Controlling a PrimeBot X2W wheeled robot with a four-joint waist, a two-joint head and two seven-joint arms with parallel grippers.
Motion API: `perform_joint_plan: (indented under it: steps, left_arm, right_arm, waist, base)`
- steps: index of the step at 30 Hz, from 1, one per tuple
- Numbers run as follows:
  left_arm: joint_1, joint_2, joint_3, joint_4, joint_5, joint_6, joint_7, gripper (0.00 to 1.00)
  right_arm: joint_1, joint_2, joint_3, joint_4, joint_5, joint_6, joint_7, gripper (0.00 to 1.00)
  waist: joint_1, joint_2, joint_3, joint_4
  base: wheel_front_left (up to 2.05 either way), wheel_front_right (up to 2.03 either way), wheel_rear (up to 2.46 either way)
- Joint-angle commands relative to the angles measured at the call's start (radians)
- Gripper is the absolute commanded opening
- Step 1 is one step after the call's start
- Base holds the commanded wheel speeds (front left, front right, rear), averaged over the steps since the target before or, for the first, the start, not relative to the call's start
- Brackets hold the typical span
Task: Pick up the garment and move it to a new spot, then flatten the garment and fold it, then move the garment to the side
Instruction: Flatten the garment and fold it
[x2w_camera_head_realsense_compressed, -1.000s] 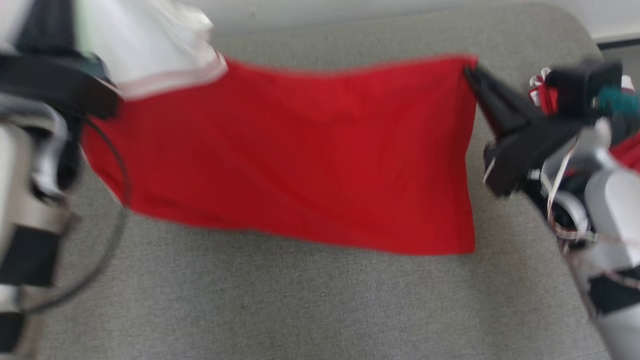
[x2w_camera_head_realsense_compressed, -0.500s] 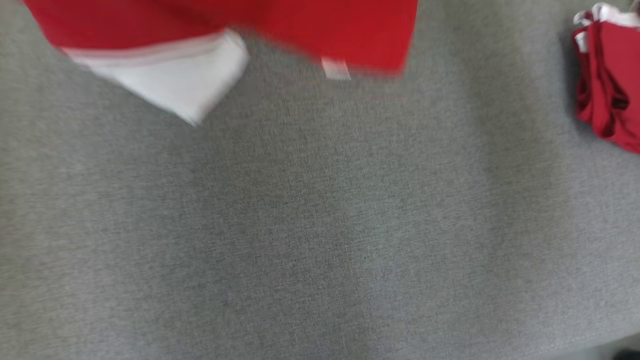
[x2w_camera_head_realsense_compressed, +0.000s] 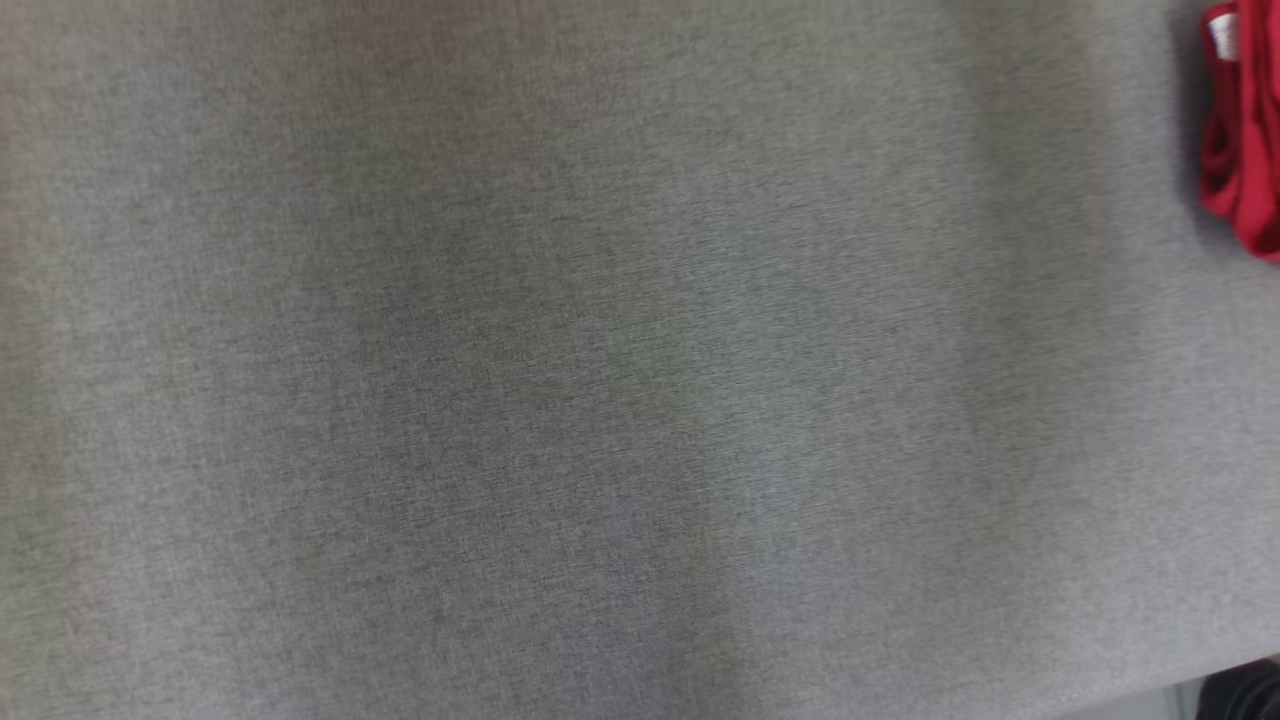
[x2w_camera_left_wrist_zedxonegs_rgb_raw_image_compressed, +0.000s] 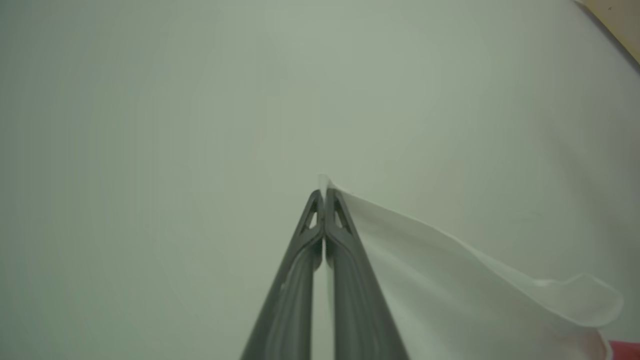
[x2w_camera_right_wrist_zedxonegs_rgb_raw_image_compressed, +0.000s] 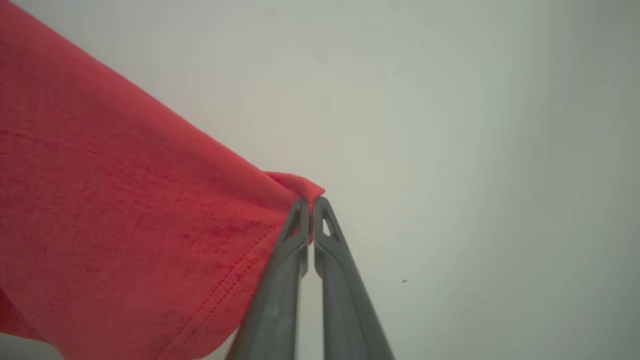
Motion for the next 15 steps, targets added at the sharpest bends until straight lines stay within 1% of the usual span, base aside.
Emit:
perform_joint_plan:
  steps: [1,5,6,7,8,11,12,15]
  left_arm:
    - [0.105,-0.016,-0.015,0.002,0.017,-0.016,-0.002,0.00]
    - [0.341,-0.077,-0.024,-0.034,0.015,-0.037,-0.002,0.00]
    - [0.408,-0.075,-0.030,-0.046,0.029,-0.041,-0.002,0.00]
    - [0.466,-0.103,-0.018,-0.075,0.017,-0.039,-0.002,0.00]
    - [0.466,-0.103,-0.018,-0.075,0.017,-0.039,-0.002,0.00]
    - [0.651,-0.154,0.018,-0.131,0.000,-0.045,-0.002,0.00]
    - [0.717,-0.160,0.022,-0.143,0.005,-0.047,-0.002,0.00]
    - [0.892,-0.214,0.063,-0.181,-0.014,-0.049,-0.002,0.00]
  right_arm:
    - [0.055,0.001,0.027,0.026,-0.011,-0.003,-0.003,0.00]
    - [0.150,-0.007,0.112,0.065,0.003,-0.003,-0.023,0.00]
    - [0.174,-0.007,0.138,0.067,0.013,-0.003,-0.028,0.00]
    - [0.205,-0.015,0.160,0.074,0.027,-0.003,-0.031,0.00]
    - [0.205,-0.015,0.160,0.074,0.027,-0.003,-0.031,0.00]
    - [0.292,-0.036,0.210,0.049,0.072,-0.003,-0.033,0.00]
    - [0.320,-0.043,0.225,0.037,0.086,-0.003,-0.030,0.00]
    - [0.428,-0.059,0.246,-0.003,0.142,-0.003,0.007,0.00]
  waist:
    - [0.0000,-0.0001,0.027,0.016]
    - [0.0000,-0.0001,0.031,0.040]
    - [0.0000,-0.0001,0.026,0.039]
    - [0.0000,-0.0001,0.017,0.047]
    - [0.0000,-0.0001,0.017,0.047]
    - [0.0000,-0.0001,-0.023,0.063]
    - [0.0000,-0.0001,-0.040,0.063]
    - [0.0000,-0.0001,-0.111,0.071]
  base:
    - [0.00,0.00,0.00]
    - [0.00,0.00,0.00]
    - [0.00,0.00,0.00]
    - [0.00,0.00,0.00]
    - [0.00,0.00,0.00]
    - [0.00,0.00,0.00]
    - [0.00,0.00,0.00]
    - [0.00,0.00,0.00]
